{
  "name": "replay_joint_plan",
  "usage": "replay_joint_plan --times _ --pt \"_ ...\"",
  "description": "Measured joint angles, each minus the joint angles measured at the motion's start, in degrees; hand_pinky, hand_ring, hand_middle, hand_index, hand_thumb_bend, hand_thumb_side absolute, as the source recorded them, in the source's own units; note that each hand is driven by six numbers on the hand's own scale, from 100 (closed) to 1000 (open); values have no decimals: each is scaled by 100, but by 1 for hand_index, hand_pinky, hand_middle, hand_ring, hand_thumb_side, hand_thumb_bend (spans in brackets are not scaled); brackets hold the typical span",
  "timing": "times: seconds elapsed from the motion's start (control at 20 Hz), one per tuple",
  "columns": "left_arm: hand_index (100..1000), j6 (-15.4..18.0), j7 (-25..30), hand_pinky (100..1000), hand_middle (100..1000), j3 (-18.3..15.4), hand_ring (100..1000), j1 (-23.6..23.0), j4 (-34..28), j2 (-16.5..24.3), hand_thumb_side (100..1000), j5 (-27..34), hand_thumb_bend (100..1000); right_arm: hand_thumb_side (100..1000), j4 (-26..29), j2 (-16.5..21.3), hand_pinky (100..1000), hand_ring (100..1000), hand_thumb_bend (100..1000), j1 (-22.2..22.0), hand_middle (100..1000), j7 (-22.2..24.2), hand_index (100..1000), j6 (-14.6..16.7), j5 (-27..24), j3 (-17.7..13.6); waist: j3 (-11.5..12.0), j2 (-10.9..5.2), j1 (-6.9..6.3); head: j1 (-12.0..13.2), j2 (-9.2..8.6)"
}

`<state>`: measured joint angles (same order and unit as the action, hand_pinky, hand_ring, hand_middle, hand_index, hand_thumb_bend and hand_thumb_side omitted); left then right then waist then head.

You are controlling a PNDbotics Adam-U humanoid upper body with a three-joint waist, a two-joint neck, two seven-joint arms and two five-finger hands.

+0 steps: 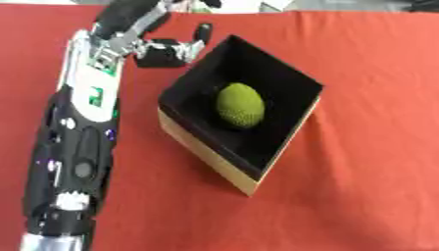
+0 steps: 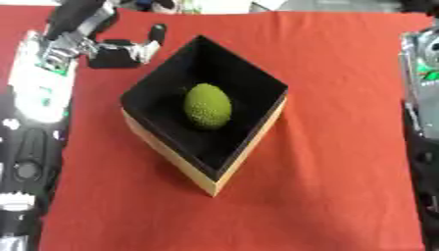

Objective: Pick up objects on the table and place them in the box.

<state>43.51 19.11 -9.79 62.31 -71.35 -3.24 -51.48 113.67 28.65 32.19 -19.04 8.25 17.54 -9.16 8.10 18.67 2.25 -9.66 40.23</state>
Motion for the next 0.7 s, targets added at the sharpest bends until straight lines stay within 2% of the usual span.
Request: replay_joint_plan --times 0.15,0.35,0.7 --pt "725 -164 -175 689 602 -383 684 89 -181 397 100 280 100 226 0 20 757 697 100 -21 622 -15 770 8 5 -4 26 0 5 -54 0" --pt "717 -507 -521 684 604 -692 679 70 -492 941 100 655 100 219 0 33 757 697 100 -47 622 -37 770 16 18 -20 61 0 35 -103 2" --pt "689 -1154 -1178 661 601 -1124 667 -370 -1345 1742 100 1314 100 219 0 34 756 696 100 -11 622 -81 770 67 47 -35 68 59 80 -70 2"
